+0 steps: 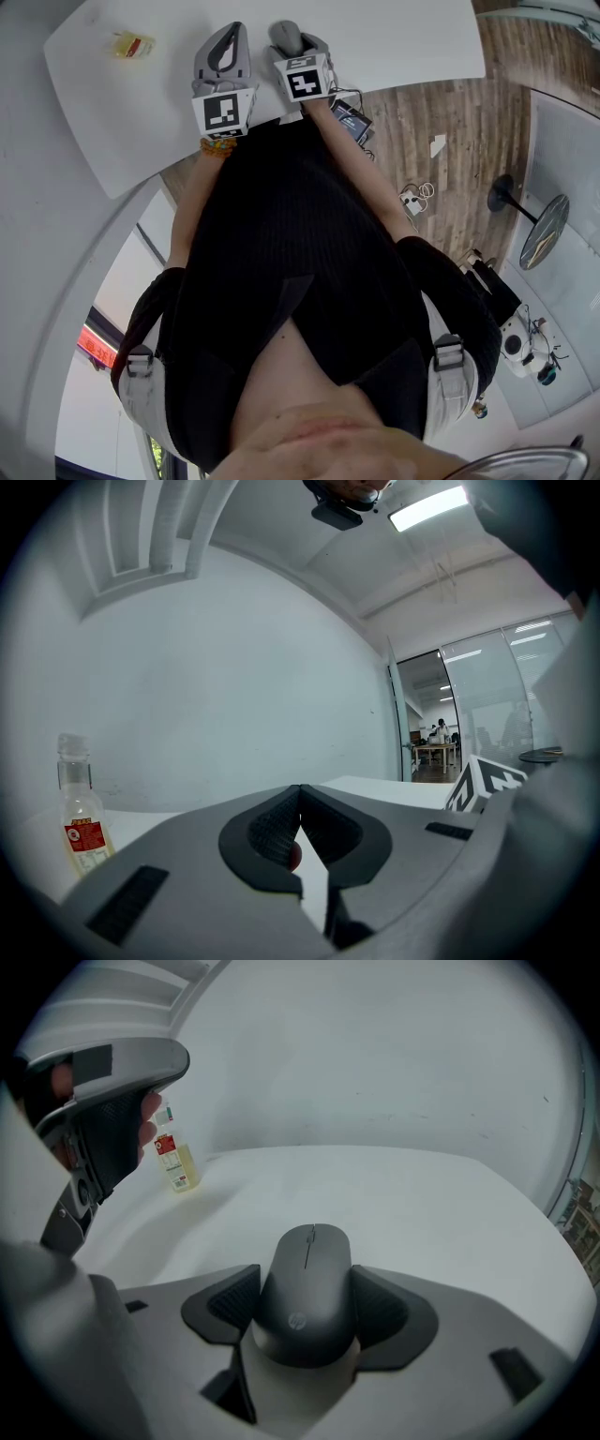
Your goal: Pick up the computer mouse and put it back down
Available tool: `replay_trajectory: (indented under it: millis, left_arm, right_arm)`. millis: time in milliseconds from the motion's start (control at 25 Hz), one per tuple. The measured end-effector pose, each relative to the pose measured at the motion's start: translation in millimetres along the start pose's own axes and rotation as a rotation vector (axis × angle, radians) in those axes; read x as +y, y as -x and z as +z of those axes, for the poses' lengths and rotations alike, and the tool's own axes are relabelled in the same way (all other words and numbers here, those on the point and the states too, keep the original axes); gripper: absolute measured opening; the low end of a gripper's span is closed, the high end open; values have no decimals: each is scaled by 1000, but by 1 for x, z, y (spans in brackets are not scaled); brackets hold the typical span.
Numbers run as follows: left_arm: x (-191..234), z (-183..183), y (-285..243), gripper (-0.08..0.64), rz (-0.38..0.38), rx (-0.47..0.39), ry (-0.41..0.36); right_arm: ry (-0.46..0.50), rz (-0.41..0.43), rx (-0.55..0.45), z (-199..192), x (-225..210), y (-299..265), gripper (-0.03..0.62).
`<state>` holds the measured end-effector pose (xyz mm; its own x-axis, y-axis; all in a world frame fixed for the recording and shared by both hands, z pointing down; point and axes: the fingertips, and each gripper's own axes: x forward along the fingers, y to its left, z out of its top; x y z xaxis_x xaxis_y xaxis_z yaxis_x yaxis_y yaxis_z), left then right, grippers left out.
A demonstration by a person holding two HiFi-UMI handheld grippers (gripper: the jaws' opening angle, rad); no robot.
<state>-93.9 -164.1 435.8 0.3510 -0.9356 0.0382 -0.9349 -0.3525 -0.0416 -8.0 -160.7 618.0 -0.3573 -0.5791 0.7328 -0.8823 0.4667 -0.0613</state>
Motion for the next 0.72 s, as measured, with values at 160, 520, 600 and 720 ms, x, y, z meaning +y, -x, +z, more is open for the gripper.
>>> replay_trajectory:
  millis: [160,520,600,720]
  left_arm:
    - [1,-1,-2,14,0,1,0]
    - [3,-1,-2,14,4,5,-3]
    - [3,-1,-2,14,3,5,-3]
    - [5,-2,-1,14,6,6,-4]
  right_arm:
    - [-1,2,-4,1,0,-1,290]
    - [13,6,-12,2,2,0,288]
    - [13,5,-15,3,2,0,289]
    - [14,-1,-23,4,1,0,288]
